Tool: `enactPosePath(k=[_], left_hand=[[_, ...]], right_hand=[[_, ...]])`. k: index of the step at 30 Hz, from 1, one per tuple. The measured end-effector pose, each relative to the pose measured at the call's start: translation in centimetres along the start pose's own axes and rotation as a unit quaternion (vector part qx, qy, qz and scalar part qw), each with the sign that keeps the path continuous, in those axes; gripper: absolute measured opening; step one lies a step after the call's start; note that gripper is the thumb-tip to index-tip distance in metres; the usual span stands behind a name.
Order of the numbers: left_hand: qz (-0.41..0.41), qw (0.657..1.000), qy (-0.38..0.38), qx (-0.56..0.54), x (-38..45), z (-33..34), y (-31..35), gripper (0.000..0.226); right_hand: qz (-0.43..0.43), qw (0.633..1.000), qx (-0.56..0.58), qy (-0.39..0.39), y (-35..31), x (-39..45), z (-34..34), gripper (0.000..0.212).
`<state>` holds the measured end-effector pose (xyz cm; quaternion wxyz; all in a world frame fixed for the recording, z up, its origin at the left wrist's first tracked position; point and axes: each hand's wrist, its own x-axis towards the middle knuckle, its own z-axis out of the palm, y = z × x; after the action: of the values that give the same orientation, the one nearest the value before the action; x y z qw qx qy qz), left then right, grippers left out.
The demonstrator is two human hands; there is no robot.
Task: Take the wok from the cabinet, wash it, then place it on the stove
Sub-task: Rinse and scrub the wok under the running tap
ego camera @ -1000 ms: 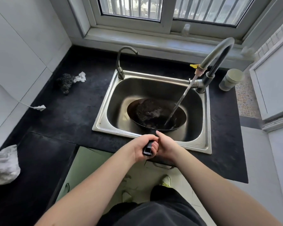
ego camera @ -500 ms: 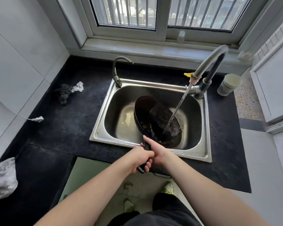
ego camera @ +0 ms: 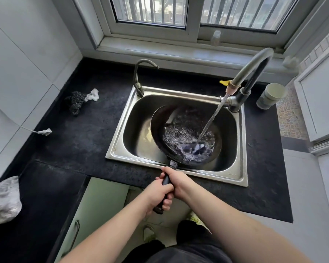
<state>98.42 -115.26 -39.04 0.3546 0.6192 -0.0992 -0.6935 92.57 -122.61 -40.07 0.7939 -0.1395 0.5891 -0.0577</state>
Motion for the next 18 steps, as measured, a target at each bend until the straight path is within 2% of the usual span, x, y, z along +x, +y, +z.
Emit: enactPosePath(k=[9, 15, 18], left_hand=[[-0.066, 0.975, -0.079, -0.197, -0.8, 0.8, 1.6, 0.026], [-0.112, 0.943, -0.129, -0.284, -1.1, 0.9, 1.3, 0.041], [-0.129, 0.927, -0.156, -0.315, -1.4, 0.7, 0.9, 0.039]], right_hand=[[-0.038, 0.998, -0.033, 0.042, -1.4, -1.9, 0.2, 0.043], [-0.096, 0.983, -0.126, 0.097, -1.3, -2.2, -0.2, 0.043], [-0.112, 0.975, -0.157, 0.114, -0.8, -2.3, -0.3, 0.043]])
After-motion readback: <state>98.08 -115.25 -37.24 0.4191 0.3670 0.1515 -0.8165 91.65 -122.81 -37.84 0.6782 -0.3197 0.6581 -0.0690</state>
